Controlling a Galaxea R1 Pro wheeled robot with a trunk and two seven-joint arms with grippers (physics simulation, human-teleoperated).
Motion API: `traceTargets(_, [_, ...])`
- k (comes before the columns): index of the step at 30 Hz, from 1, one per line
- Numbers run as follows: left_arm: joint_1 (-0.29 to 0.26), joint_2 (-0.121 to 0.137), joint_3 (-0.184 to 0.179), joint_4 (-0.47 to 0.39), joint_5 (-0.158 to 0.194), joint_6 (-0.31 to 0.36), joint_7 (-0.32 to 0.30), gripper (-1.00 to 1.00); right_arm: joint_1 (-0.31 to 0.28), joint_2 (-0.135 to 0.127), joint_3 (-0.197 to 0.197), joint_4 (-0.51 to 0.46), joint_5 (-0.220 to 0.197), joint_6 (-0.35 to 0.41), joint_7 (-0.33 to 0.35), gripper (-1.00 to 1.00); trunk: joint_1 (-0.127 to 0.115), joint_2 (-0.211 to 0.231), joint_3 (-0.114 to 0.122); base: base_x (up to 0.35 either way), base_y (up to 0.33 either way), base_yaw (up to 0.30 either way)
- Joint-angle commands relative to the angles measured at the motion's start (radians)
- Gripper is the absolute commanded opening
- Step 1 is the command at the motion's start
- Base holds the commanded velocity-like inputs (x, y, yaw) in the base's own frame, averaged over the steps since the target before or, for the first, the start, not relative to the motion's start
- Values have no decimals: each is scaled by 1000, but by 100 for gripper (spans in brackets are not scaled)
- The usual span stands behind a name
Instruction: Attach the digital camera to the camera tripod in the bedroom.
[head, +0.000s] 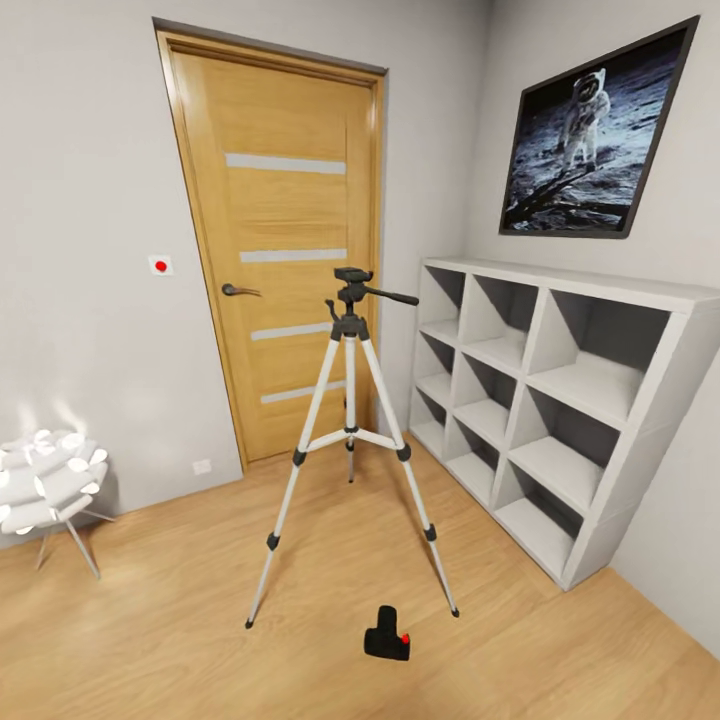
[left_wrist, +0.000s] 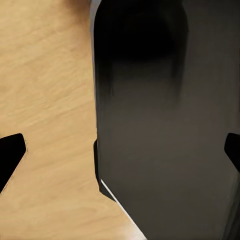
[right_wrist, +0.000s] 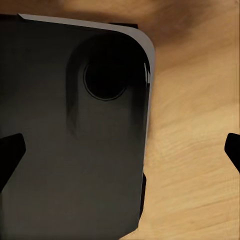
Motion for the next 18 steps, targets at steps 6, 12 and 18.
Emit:
traceTargets(6, [1, 0, 0, -2, 0, -1, 1, 100, 0, 0, 2, 0, 1, -4, 2, 100, 1, 0, -1, 187, 27, 0])
traceTargets(12, [1, -12, -1, -2, 0, -1, 1, 100, 0, 0, 2, 0, 1, -6, 2, 100, 1, 0, -1, 39, 2, -24])
traceTargets(18, [1, -21, -1, -2, 0, -1, 0, 100, 0, 0, -1, 0, 0, -8, 2, 100, 1, 0, -1, 6, 0, -213])
